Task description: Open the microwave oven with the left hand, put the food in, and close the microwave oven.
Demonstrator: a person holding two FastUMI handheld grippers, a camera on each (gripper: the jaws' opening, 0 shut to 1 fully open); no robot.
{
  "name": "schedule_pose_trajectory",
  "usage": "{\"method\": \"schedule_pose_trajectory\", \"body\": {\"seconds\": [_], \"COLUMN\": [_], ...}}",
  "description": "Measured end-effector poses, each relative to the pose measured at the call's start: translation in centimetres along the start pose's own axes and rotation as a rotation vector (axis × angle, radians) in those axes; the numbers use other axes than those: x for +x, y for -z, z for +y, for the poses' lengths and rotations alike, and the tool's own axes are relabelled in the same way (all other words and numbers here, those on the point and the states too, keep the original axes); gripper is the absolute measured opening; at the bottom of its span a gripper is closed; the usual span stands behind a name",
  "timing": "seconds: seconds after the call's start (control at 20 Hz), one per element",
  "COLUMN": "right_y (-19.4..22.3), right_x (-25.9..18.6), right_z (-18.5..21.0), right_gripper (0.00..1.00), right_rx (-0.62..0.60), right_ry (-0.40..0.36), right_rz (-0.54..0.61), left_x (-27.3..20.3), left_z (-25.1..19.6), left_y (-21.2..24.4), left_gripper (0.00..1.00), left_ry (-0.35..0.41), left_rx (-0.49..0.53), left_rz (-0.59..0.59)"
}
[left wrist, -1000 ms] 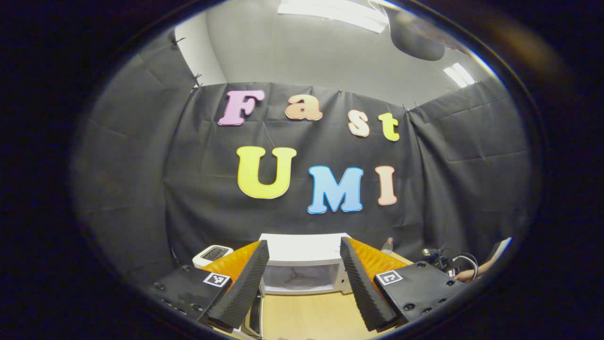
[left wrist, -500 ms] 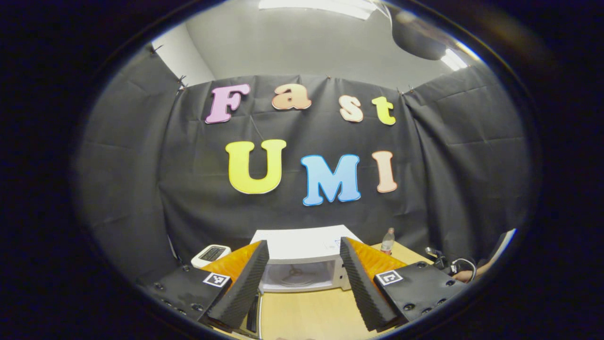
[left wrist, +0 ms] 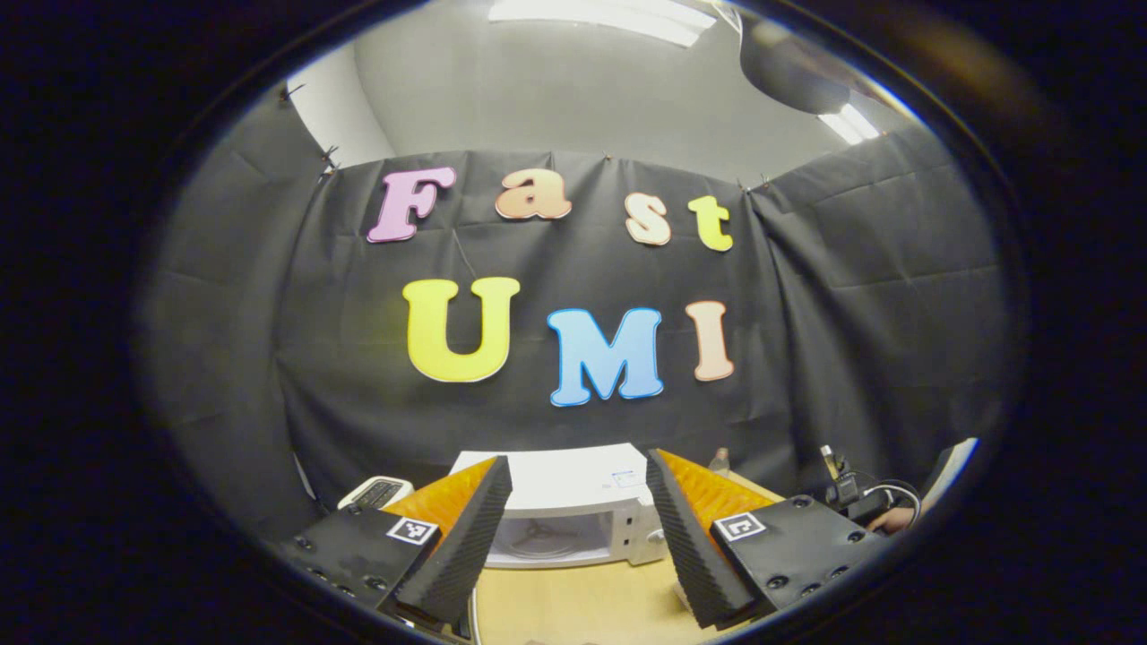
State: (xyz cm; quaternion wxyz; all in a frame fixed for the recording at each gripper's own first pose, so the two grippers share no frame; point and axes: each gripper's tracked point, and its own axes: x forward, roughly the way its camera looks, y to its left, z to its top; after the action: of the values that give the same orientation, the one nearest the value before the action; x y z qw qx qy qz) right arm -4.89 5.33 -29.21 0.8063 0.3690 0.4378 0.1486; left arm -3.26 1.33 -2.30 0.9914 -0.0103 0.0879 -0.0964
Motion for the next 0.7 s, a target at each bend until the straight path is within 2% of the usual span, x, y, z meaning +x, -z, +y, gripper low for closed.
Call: {"method": "schedule_pose_trajectory", "body": {"seconds": [0.2,0.4,0.45,0.55,0.65,0.7], "right_y": [0.1,0.5,0.7,1.1,1.3,1.3], "right_x": [1.7,5.0,5.9,8.0,10.0,11.1], "right_z": [4.7,8.4,9.0,10.2,11.4,11.9], "right_gripper": [0.31,0.31,0.31,0.31,0.31,0.31], "right_rx": [0.026,0.098,0.110,0.134,0.169,0.192], "right_ry": [-0.069,-0.121,-0.123,-0.130,-0.136,-0.141], "right_rz": [-0.053,-0.094,-0.101,-0.123,-0.148,-0.161], "left_x": [-0.3,-2.1,-2.6,-3.2,-3.6,-3.9], "left_z": [1.5,5.2,6.1,7.8,10.3,11.7], "left_y": [-0.2,-0.4,-0.2,-0.1,-0.4,-0.5], "left_gripper": [0.97,0.95,0.99,0.99,0.99,0.95], "left_ry": [0.043,0.044,0.043,0.047,0.027,0.011], "left_rx": [-0.002,0.055,0.044,-0.021,-0.056,-0.062], "left_rz": [-0.018,-0.034,-0.036,-0.034,-0.050,-0.054]}}
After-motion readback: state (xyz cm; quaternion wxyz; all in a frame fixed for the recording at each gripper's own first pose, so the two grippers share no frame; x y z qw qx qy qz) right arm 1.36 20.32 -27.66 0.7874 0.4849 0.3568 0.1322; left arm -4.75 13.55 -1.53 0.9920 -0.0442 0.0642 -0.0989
